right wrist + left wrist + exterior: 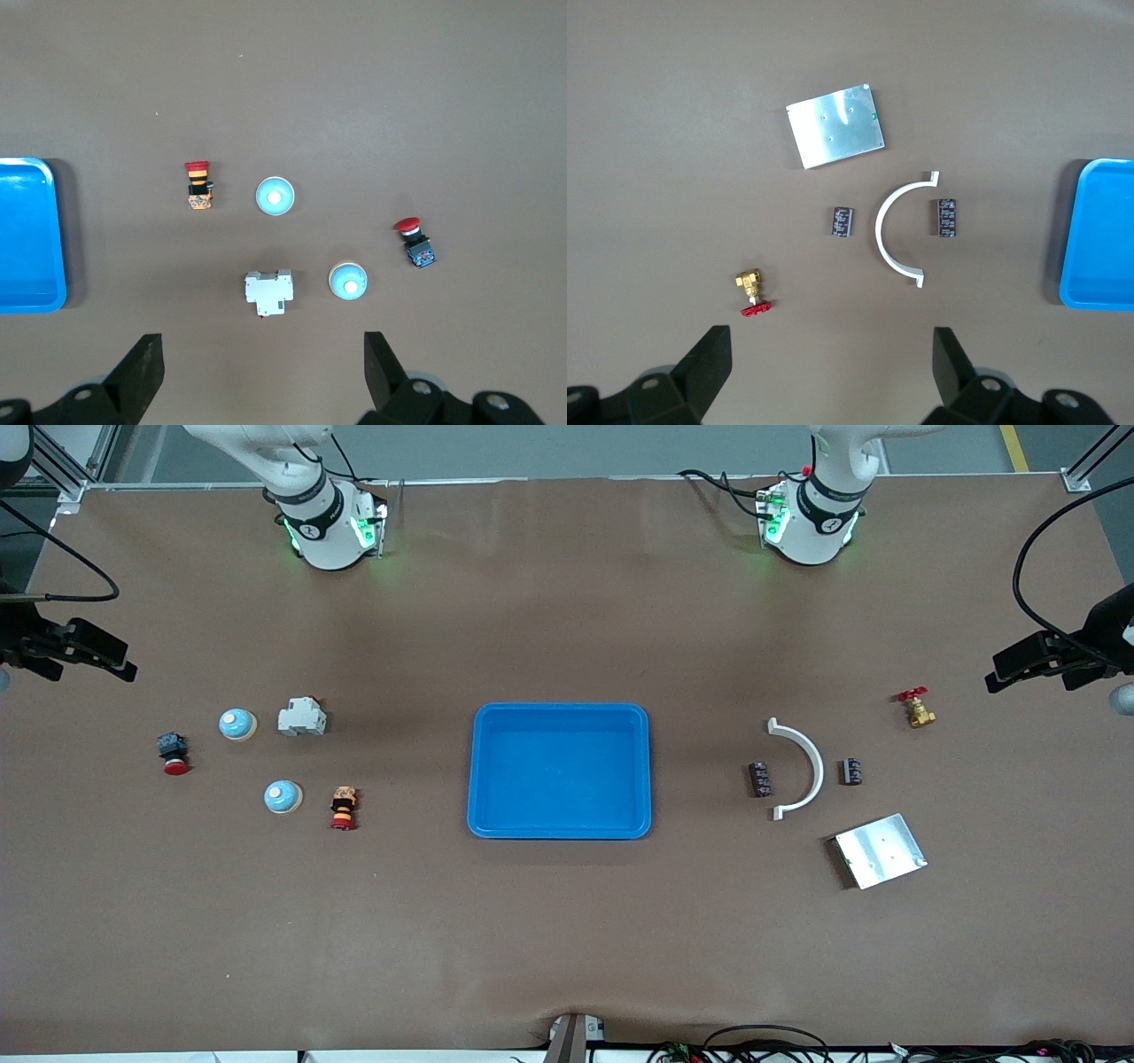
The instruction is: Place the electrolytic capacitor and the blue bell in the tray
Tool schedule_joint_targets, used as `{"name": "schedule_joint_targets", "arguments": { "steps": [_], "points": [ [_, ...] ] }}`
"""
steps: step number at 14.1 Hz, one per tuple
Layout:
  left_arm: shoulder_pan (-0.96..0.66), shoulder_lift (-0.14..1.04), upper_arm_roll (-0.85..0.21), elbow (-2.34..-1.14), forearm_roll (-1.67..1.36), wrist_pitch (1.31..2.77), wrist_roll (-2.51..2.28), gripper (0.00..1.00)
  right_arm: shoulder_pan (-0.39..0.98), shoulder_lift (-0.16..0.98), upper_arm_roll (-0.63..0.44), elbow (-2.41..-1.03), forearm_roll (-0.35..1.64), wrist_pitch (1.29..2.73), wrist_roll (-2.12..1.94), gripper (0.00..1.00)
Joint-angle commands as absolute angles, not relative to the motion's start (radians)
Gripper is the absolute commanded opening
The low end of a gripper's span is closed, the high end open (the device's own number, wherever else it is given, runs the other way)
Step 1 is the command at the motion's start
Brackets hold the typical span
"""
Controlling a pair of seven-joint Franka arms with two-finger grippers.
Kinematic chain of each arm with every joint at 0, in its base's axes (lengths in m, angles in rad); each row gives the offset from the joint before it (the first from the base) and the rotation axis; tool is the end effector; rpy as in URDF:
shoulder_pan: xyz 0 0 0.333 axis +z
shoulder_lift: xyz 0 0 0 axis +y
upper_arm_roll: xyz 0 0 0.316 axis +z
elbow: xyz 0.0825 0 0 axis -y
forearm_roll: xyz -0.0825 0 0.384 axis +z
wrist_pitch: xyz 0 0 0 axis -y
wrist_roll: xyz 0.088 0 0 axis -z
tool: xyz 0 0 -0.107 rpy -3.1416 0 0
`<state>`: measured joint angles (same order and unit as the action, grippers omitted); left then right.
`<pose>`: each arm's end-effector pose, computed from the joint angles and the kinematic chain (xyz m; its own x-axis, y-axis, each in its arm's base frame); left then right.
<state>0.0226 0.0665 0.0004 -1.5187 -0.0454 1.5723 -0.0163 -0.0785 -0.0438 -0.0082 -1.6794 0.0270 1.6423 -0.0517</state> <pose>0.5750 0.0084 0.6118 0.9991 0.0393 -0.0136 0.0399 -0.9982 0.0451 0.5440 -0.0447 0.6034 0.9993 -0.0369 0.0081 -0.0367 -0.9990 -0.0269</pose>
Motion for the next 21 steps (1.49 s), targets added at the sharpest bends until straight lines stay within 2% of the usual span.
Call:
{"name": "schedule_joint_targets", "arguments": {
  "steps": [1,13,16,19,21],
  "points": [
    [0.018,0.072,0.005,-1.503,-0.041,1.562,-0.009,1.00,-0.083,-0.071,-0.015,-1.700,0.041,1.643,-0.063,1.00],
    [0.028,0.075,0.005,-1.538,-0.043,1.539,0.002,1.00,-0.083,-0.071,-0.017,-1.700,0.041,1.643,-0.064,1.00],
    [0.040,0.112,0.011,-1.551,-0.046,1.539,-0.020,1.00,-0.084,-0.071,-0.017,-1.700,0.041,1.643,-0.064,1.00],
    [0.123,0.164,0.009,-1.563,-0.152,1.548,-0.078,1.00,-0.084,-0.071,-0.017,-1.700,0.041,1.646,-0.066,1.00],
    [0.111,0.176,0.003,-1.598,-0.150,1.603,-0.080,1.00,-0.083,-0.071,-0.017,-1.700,0.041,1.644,-0.066,1.00]
  ]
}}
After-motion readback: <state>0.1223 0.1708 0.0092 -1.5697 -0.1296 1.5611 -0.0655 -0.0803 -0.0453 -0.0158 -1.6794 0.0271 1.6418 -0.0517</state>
